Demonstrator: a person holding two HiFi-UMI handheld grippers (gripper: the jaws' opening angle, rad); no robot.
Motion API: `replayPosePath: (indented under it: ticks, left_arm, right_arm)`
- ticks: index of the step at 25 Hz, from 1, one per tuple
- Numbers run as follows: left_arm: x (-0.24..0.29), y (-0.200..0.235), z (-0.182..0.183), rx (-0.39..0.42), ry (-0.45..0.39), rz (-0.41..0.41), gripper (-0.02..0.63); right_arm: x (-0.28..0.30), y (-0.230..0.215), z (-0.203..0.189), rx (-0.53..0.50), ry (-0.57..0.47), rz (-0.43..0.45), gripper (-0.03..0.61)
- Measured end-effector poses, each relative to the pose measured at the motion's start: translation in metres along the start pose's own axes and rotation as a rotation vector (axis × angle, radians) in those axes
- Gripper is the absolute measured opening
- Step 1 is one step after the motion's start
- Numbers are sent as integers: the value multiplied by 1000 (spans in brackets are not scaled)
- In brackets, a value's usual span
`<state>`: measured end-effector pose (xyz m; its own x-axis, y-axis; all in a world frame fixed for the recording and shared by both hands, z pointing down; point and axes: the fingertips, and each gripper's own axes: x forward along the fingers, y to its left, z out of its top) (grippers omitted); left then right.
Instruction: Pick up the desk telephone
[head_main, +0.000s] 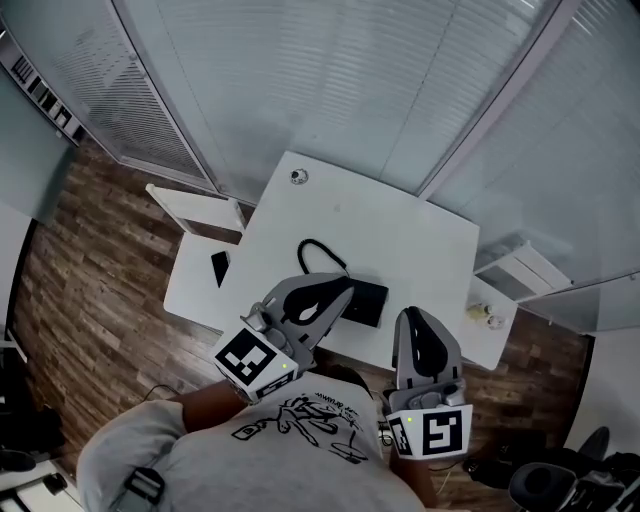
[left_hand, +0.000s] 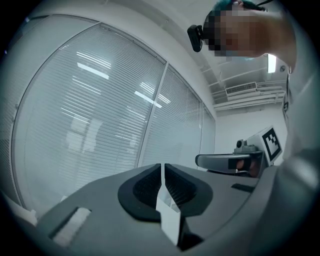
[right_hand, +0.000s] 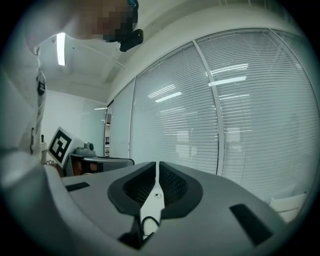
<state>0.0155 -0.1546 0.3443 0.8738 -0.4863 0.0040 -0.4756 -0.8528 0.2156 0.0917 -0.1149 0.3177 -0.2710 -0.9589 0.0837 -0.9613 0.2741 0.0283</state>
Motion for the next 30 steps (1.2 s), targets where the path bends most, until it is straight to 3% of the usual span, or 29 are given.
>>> replayPosePath:
  ticks: [18,26,30]
  left_arm:
    - [34,-7,-11,-37,1,-9,25]
    - [47,17,-66,-85,103,23,29]
    - [53,29,-103,-146,168,32,76]
  right_arm:
    - [-1,-42,-17,26,24,39,20]
    - [14,-52,-68,75,106,67,21]
    - [20,-55,-103,105,153,76,28]
